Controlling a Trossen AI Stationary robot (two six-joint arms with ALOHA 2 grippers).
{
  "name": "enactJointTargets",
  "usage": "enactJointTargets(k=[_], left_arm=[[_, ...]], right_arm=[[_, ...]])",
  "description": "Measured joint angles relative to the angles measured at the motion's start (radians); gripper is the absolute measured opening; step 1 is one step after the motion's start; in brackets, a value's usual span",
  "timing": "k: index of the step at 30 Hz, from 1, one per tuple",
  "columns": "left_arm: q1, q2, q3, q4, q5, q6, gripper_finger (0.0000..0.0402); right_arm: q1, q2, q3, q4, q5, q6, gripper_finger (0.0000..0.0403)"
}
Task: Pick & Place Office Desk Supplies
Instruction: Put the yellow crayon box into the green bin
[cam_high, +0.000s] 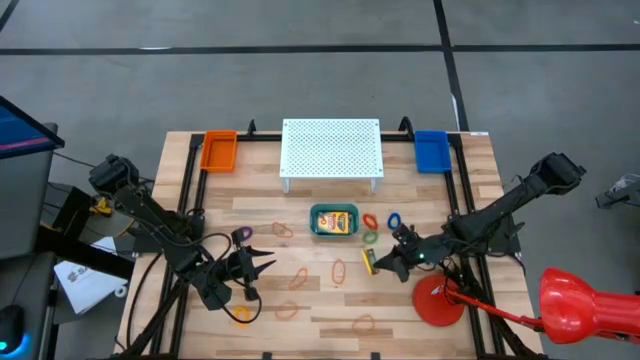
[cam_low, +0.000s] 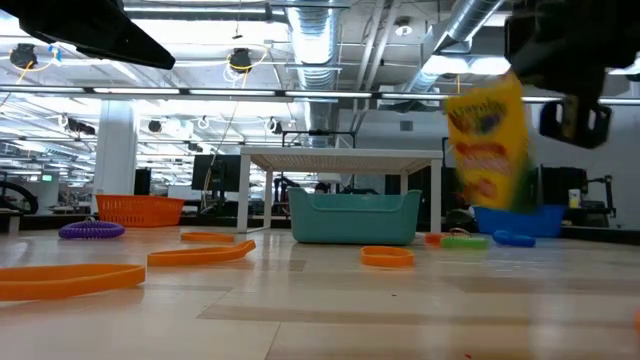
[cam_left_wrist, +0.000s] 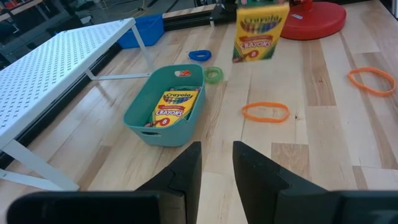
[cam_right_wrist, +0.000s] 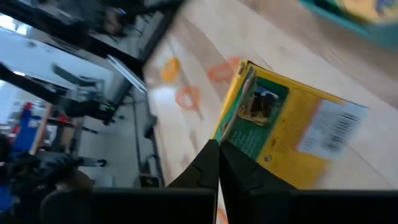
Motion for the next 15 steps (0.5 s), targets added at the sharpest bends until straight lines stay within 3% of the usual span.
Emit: enactJointTargets(k=[8,15], left_arm=[[0.000,0.000,0.000,0.000,0.000,0.000,0.0085],[0.000,0.000,0.000,-0.016,0.000,0.000,0.0085]], right_arm=[[-0.061,-0.001,0.001,0.101,0.084,-0.158,0.0000],[-0.157,0.006,0.001,0.264,0.088,-0.336,0.0000]])
